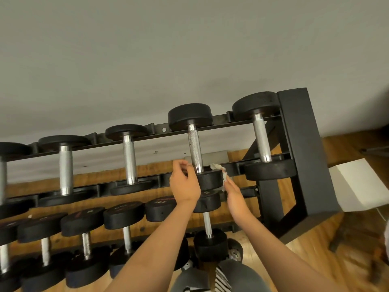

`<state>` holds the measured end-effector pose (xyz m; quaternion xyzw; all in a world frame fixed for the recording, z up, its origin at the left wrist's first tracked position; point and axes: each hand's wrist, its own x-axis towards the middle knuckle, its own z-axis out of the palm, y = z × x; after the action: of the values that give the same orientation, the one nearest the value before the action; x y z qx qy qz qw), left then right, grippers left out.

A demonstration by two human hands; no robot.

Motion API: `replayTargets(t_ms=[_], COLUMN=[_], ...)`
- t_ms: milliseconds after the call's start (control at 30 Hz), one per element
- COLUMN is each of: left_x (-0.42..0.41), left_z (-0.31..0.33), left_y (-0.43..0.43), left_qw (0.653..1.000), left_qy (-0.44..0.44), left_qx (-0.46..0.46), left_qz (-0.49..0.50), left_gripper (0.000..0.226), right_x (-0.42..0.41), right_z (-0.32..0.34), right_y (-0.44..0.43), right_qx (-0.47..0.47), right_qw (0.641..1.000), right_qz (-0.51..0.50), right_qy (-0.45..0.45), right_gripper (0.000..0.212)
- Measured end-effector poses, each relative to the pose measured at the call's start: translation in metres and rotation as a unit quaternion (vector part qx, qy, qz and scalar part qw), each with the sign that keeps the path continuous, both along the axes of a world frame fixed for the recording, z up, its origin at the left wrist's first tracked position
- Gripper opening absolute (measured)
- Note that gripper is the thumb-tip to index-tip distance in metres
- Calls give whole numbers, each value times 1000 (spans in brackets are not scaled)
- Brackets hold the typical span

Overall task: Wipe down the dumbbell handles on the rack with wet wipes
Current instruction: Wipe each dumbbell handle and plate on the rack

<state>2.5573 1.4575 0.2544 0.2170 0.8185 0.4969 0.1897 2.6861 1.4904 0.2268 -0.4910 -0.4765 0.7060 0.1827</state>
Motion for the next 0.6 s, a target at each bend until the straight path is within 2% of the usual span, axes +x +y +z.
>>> replayTargets(t_ms=[100, 200, 300, 433, 500, 600], left_x=[0, 0, -3, -14, -17, -15], left_z=[0, 1, 1, 0, 2, 3], left_y=[1, -1, -2, -7, -21, -53], left_qw=[1000, 1000, 1000, 994, 988, 991], left_qy=[-4, -10, -25, -91, -127, -62], left_qx=[-2, 0, 9, 9, 27, 28], left_qz=[1, 5, -6, -61, -86, -119], left_gripper=[5, 6, 6, 7, 13, 32], right_x=[6, 1, -6, -21, -26, -25], right_z=[2, 9, 13, 21, 21, 19], right_y=[0, -11, -35, -45, -33, -36], right_qx=[21, 38, 147, 385, 408, 436], right_qw=[999, 998, 989, 918, 906, 890], right_qz=[17, -30, -13, 74, 76, 95], right_qy=[17, 33, 2, -59, -79, -95], right_gripper=[40, 43, 49, 49, 48, 51])
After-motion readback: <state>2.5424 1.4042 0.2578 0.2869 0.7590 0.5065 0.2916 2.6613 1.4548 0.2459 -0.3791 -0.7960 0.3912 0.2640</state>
